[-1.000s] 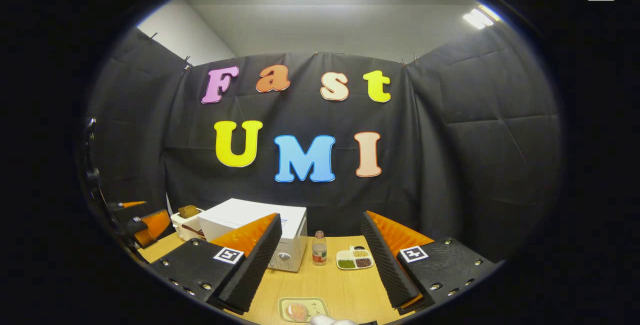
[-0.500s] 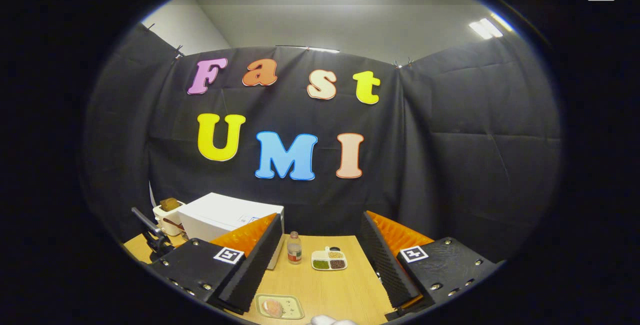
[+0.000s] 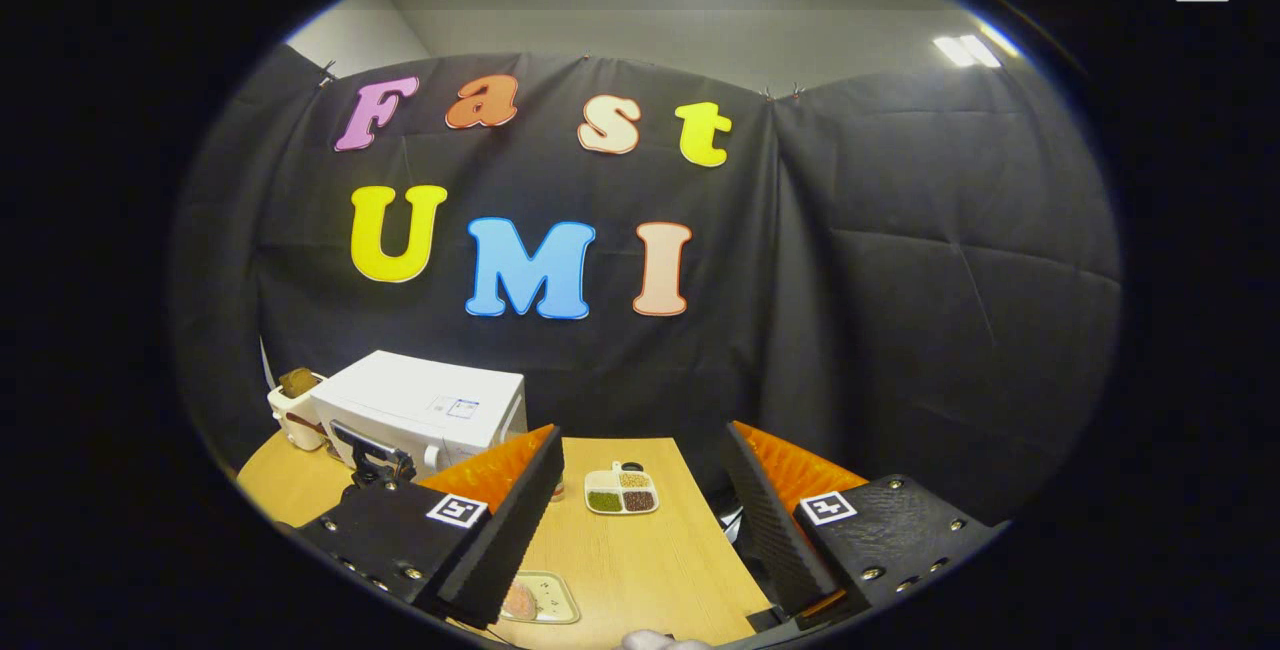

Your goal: Open the microwave oven with the left hand, put the food in, and close the microwave oven.

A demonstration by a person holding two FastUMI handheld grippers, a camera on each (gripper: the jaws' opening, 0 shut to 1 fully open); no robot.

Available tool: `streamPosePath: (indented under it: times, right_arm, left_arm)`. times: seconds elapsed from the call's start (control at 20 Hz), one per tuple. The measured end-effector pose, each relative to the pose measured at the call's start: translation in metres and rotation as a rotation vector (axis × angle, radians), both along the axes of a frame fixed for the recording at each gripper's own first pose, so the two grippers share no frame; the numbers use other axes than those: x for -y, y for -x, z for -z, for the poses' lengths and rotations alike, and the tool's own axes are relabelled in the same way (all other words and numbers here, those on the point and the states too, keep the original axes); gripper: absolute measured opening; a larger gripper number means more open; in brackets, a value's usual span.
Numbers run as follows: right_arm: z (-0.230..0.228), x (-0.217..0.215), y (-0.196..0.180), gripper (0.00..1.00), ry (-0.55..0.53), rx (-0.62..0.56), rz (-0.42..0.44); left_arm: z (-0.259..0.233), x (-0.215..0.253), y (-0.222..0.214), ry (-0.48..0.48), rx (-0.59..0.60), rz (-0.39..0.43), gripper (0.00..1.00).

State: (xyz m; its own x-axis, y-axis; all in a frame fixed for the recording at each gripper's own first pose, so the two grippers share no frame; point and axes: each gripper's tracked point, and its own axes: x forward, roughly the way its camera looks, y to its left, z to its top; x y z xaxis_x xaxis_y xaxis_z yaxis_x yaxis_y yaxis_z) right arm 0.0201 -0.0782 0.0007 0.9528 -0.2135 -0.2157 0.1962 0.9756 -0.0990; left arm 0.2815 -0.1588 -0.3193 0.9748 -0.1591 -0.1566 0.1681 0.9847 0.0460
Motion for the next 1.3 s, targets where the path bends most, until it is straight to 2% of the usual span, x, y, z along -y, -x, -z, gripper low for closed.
streamPosePath:
  times: [0.2, 0.25, 0.3, 0.45, 0.7, 0.8, 1.05, 1.25, 1.3]
  right_arm:
    - [0.008, -0.003, -0.006, 0.98, 0.025, -0.031, -0.004]
    - [0.005, -0.002, -0.007, 0.98, 0.038, -0.024, 0.0]
    - [0.001, -0.001, -0.008, 0.98, 0.052, -0.01, 0.004]
    - [-0.002, -0.002, -0.012, 0.98, 0.065, 0.002, 0.004]
    - [0.006, -0.005, -0.015, 0.97, 0.082, -0.006, -0.007]
    - [0.007, -0.006, -0.015, 0.98, 0.081, -0.009, -0.014]
    - [0.007, -0.011, -0.015, 0.98, 0.073, -0.006, -0.033]
    - [0.01, -0.006, -0.006, 0.98, 0.073, -0.012, -0.027]
    - [0.01, -0.004, -0.004, 0.98, 0.077, -0.012, -0.024]
  left_arm:
    - [0.006, -0.001, -0.008, 0.019, -0.007, -0.011, 0.98]
    - [0.008, -0.001, -0.012, 0.024, -0.007, -0.013, 0.95]
    - [0.007, 0.002, -0.014, 0.034, -0.009, 0.001, 0.98]
    - [0.008, 0.01, -0.02, 0.042, -0.008, 0.047, 0.78]
    - [0.012, 0.008, -0.023, 0.065, -0.047, 0.053, 0.3]
    - [0.012, 0.007, -0.022, 0.037, -0.062, 0.055, 0.19]
    - [0.015, 0.005, -0.022, 0.027, -0.083, 0.036, 0.1]
    - [0.015, 0.006, -0.02, 0.039, -0.101, 0.043, 0.09]
    - [0.022, 0.002, -0.007, 0.042, -0.143, 0.037, 0.1]
